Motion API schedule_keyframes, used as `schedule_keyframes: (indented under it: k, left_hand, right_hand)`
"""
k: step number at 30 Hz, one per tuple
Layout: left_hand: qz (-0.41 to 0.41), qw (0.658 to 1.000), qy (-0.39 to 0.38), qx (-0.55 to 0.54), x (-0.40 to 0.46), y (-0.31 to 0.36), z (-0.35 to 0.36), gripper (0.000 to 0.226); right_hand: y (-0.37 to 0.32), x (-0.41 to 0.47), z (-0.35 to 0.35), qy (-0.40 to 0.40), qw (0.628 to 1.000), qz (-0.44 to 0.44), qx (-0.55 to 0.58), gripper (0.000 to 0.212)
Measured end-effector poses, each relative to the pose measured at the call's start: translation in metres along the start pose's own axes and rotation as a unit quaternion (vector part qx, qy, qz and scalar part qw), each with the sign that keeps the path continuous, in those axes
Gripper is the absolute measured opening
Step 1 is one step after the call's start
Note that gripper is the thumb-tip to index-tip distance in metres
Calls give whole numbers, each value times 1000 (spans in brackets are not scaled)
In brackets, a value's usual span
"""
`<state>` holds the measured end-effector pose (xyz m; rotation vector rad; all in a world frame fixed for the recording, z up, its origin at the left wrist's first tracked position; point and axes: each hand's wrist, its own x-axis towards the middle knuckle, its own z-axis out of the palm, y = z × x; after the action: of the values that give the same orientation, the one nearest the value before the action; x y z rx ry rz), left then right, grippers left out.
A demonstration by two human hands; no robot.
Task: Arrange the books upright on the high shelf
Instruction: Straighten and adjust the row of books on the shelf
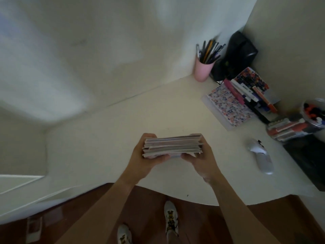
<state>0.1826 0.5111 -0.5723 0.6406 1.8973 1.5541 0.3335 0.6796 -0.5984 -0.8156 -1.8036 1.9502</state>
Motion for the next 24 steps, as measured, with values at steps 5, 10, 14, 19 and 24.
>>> schedule_keyframes:
  k: [5, 10, 14, 19, 24]
  left_hand:
    - [-7, 1000, 22, -6, -11, -18, -11, 65]
    - [-4, 998, 58, -9, -15, -12, -5, 99]
    - [-10, 993, 99, -68, -19, 9, 7, 106]
    - [-55, 966, 213, -139, -16, 18, 26, 59]
    - [-66, 962, 221, -146, -8, 13, 23, 43]
  right_hand:
    - [0, 6, 22, -29, 999, -19, 5, 54]
    - [-6, 0, 27, -48, 997, 8, 59, 76]
    - [-15, -6, 40, 12, 997, 20, 76, 79]
    - [-28, -1, 66, 150, 984, 38, 92, 53]
    - [-24, 6, 74, 223, 968, 59, 102, 23]
